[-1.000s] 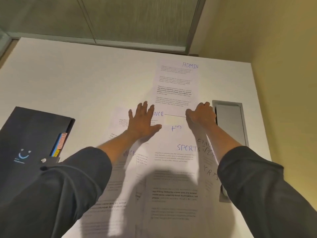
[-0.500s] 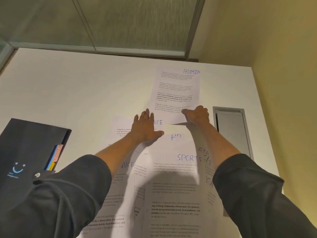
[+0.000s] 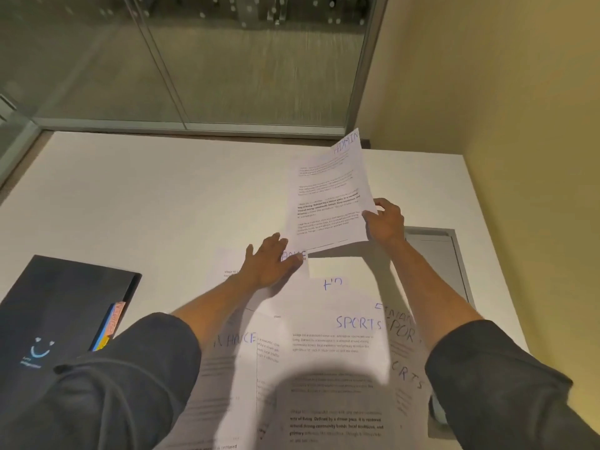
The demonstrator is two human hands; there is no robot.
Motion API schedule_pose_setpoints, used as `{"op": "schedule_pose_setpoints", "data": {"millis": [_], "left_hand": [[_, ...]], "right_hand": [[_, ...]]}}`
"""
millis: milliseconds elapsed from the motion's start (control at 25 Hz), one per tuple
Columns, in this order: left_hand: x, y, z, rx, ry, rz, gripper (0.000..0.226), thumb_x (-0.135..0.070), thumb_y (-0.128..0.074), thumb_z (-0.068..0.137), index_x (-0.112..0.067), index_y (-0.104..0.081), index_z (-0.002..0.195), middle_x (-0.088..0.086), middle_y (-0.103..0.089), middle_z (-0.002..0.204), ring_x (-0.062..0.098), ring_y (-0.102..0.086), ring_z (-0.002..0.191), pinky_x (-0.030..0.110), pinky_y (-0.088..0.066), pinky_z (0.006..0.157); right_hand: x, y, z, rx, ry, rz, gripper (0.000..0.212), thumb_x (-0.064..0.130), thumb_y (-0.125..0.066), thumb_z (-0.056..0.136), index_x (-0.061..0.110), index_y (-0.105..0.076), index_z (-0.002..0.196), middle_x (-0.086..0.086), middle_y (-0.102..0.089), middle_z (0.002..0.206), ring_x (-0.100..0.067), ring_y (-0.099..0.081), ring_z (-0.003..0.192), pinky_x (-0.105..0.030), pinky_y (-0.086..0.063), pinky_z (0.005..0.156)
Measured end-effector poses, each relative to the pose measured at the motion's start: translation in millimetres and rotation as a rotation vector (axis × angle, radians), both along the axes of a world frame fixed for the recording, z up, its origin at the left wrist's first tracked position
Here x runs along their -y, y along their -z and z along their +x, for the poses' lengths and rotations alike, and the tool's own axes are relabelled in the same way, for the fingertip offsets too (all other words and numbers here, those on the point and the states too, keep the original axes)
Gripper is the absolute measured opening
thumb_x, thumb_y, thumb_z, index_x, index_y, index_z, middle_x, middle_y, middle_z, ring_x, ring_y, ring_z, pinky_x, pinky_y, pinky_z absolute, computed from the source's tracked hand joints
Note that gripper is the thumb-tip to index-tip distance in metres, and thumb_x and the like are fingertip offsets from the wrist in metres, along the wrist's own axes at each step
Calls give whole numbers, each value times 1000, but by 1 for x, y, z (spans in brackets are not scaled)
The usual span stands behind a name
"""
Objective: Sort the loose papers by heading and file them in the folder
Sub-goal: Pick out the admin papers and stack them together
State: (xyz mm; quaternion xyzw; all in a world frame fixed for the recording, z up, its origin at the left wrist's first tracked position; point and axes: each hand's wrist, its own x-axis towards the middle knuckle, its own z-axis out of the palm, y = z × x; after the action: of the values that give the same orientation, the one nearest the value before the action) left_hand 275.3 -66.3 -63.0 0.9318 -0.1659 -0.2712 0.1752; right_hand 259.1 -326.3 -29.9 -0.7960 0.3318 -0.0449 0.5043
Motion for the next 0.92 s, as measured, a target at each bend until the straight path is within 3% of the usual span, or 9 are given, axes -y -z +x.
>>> {"op": "schedule_pose_setpoints", "data": {"millis": [120, 200, 360, 440, 520, 560, 640, 760, 920], "left_hand": [[-6, -23, 4, -113, -400, -341, 75, -72, -36, 86, -18, -45, 138, 1, -42, 146, 21, -40, 134, 28, -32, 108], [-3, -46, 5, -255, -651, -636, 56, -56, -46, 94, -13, -52, 131, 4, -49, 140, 20, -52, 119, 8, -45, 80], [0, -101, -3, -495, -758, -895, 48, -54, -50, 93, -11, -60, 111, 3, -65, 104, 15, -62, 72, 24, -48, 61], [-1, -125, -15, -615, -654, -1004, 32, -45, -52, 94, -14, -60, 96, -3, -54, 70, 11, -39, 48, 21, -28, 47], [-6, -151, -30, -620, -565, -1071, 22, -29, -50, 95, -12, -65, 91, -1, -61, 73, 17, -49, 54, 24, -37, 52], [-9, -163, -40, -605, -523, -1111, 23, -20, -48, 94, -10, -68, 99, 4, -70, 88, 23, -63, 69, 29, -49, 66], [-17, -183, -60, -547, -475, -1138, 28, -6, -46, 91, -6, -65, 112, 10, -72, 110, 29, -69, 95, 41, -51, 89], [-36, -201, -95, -410, -391, -1098, 30, -5, -53, 87, -12, -66, 113, 5, -72, 113, 33, -67, 103, 50, -47, 94], [-54, -210, -133, -371, -285, -1001, 38, -14, -61, 75, -18, -66, 113, 5, -73, 110, 42, -65, 103, 52, -46, 84]], "right_hand": [[4, -28, -16, 104, 17, 38, 25, 8, -58, 92, 12, -64, 116, -12, -71, 105, -23, -63, 78, -11, -48, 53], [5, -49, -33, 175, 31, 125, 23, 8, -60, 93, 17, -63, 114, -12, -72, 108, -24, -68, 82, -21, -55, 65], [-6, -93, -88, 222, 61, 293, 23, 8, -60, 95, 17, -57, 117, -8, -72, 103, -14, -71, 75, -18, -51, 52], [-18, -115, -121, 241, 34, 346, 22, 10, -60, 96, 17, -59, 116, -2, -74, 100, -13, -73, 75, -18, -52, 52], [-31, -135, -154, 243, -6, 359, 22, 10, -62, 95, 20, -60, 114, 7, -76, 95, -12, -74, 78, -19, -53, 54], [-38, -145, -171, 238, -32, 365, 22, 10, -62, 95, 19, -60, 114, 8, -77, 93, -13, -75, 79, -19, -54, 55], [-50, -157, -202, 223, -80, 405, 21, 9, -62, 94, 19, -60, 113, 1, -77, 96, -20, -75, 83, -20, -54, 55], [-64, -174, -238, 257, -105, 444, 16, 9, -60, 95, 12, -64, 110, -4, -77, 101, -23, -75, 88, -21, -55, 62], [-80, -186, -254, 376, -11, 378, 16, 12, -68, 90, 7, -68, 105, -6, -77, 95, -25, -75, 87, -26, -57, 67]]}}
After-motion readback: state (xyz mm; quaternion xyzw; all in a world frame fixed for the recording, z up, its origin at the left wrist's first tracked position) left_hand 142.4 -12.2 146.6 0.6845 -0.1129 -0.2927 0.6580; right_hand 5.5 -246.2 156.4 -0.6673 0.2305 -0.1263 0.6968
